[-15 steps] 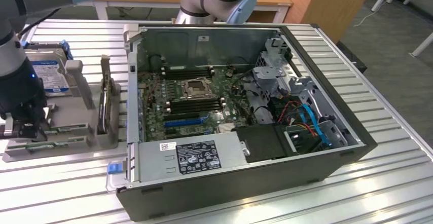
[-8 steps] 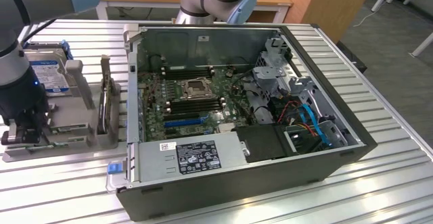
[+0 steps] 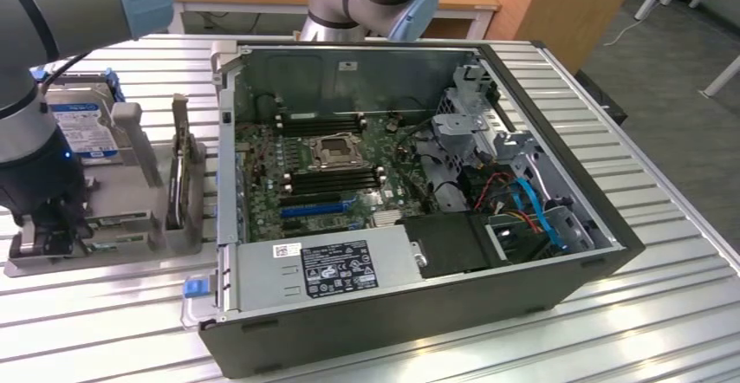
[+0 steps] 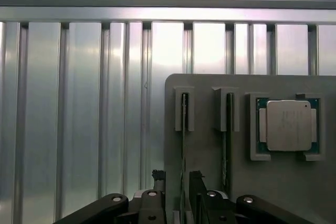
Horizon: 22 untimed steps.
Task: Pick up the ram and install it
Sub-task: 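Pick up the ram and move it above insertion slot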
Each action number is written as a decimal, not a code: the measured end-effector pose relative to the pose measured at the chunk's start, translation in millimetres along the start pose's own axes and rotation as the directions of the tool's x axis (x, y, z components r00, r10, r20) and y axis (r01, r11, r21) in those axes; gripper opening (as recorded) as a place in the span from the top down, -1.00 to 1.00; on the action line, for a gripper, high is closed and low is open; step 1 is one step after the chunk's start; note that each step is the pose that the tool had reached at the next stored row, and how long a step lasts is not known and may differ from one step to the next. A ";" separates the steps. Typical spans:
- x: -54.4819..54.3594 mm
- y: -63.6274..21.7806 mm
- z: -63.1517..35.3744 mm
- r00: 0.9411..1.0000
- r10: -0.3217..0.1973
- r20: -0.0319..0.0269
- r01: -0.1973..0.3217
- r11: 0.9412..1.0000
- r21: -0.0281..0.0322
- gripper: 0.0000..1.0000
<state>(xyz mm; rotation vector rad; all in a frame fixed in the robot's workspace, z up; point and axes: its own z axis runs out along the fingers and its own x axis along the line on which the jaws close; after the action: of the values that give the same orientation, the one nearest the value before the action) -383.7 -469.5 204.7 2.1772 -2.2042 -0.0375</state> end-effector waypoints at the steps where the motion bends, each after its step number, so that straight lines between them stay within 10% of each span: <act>1: 0.0 0.0 0.4 1.000 0.000 0.000 0.000 1.000 0.000 0.36; 10: -3.2 -0.9 3.8 1.000 -0.001 0.014 0.001 1.000 0.000 0.36; 22: -3.8 15.8 17.4 1.000 -0.001 0.015 0.001 1.000 0.001 0.36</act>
<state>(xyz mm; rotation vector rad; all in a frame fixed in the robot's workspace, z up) -400.3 -465.7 188.0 2.1855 -2.2119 -0.0529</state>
